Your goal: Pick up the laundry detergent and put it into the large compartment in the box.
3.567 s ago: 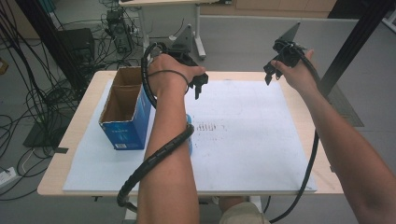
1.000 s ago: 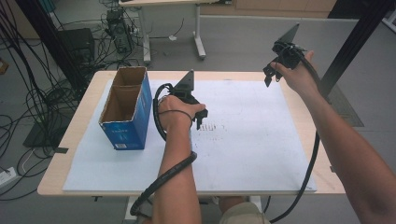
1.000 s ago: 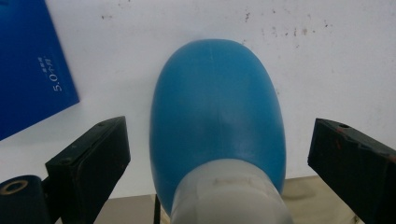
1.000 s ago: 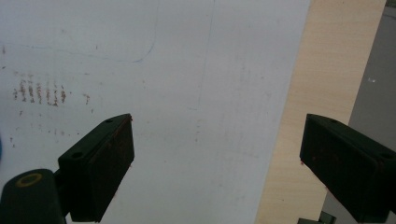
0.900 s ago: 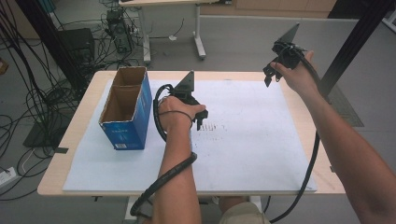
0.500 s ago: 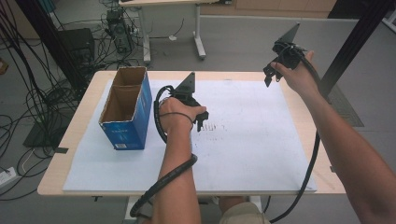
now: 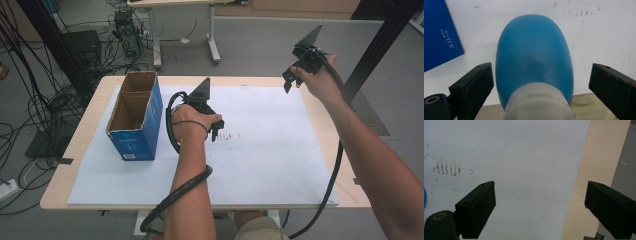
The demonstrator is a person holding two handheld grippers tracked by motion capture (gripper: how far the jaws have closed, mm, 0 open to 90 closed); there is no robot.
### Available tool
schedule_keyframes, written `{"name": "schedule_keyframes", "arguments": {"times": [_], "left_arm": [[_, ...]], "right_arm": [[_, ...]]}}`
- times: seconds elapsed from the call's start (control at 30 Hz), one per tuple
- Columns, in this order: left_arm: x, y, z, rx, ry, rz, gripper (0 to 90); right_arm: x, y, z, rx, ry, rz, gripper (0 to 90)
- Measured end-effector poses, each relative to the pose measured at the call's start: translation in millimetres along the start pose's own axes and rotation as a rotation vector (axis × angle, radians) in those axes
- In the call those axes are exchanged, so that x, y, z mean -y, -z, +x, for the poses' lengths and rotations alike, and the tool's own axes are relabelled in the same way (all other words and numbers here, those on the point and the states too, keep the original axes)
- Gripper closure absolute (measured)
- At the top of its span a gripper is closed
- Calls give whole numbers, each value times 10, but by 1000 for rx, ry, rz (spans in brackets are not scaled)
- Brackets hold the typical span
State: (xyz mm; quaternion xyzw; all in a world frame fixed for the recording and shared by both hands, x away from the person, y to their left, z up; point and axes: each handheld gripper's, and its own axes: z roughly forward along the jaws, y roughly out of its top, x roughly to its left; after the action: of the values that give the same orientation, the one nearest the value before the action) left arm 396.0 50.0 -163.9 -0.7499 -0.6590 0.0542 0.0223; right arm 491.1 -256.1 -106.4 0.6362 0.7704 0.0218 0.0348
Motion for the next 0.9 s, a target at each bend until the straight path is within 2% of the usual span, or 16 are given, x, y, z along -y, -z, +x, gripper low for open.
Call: {"name": "schedule_keyframes", "arguments": {"times": [0.9], "left_arm": [[18,-8,-2,-6,-2,-3,65]], "right_arm": [[9,-6,-3,-1,-1,1,102]]}}
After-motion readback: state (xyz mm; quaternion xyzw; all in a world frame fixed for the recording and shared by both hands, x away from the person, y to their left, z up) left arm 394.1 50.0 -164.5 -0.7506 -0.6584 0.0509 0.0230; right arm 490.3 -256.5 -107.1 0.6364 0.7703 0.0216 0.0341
